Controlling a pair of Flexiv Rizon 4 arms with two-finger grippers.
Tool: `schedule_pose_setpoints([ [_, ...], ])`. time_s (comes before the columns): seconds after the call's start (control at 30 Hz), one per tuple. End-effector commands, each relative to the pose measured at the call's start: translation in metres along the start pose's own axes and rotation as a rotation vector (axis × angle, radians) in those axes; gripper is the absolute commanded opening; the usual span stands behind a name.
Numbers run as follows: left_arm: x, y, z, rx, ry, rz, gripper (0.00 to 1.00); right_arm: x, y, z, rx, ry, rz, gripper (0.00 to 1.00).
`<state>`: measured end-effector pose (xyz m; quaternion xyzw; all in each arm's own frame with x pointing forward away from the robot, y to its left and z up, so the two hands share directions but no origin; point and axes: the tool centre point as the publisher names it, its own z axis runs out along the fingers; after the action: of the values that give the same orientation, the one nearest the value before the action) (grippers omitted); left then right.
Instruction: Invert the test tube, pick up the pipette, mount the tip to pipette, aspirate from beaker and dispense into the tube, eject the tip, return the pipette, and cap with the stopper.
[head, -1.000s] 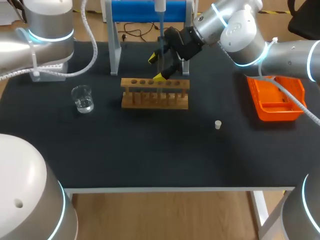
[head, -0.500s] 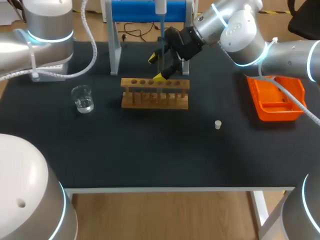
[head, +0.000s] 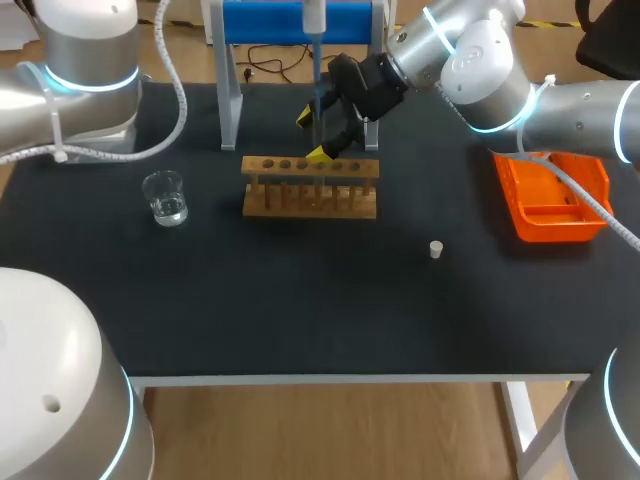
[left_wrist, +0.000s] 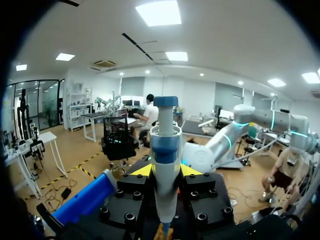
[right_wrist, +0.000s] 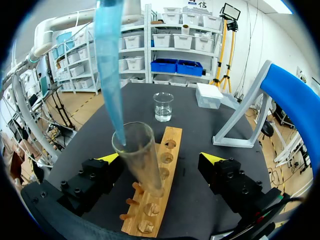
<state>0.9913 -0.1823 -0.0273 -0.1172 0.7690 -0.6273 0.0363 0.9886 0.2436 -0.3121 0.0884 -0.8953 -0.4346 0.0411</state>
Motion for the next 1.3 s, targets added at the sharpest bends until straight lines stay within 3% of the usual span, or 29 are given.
schedule_pose_setpoints([
  [0.03, 0.002, 0.002, -0.003, -0.001, -0.011, -0.001, 0.00, 0.000, 0.000, -0.001, 0.003, 0.002, 0.001, 1.00],
  [0.77, -0.011, 0.010, 0.009, 0.042, -0.017, 0.028, 0.00, 0.000, 0.000, -0.001, 0.003, 0.002, 0.001, 1.00],
  [1.3, -0.007, 0.022, 0.010, 0.030, -0.028, 0.014, 0.00, 0.000, 0.000, -0.001, 0.003, 0.002, 0.001, 1.00],
])
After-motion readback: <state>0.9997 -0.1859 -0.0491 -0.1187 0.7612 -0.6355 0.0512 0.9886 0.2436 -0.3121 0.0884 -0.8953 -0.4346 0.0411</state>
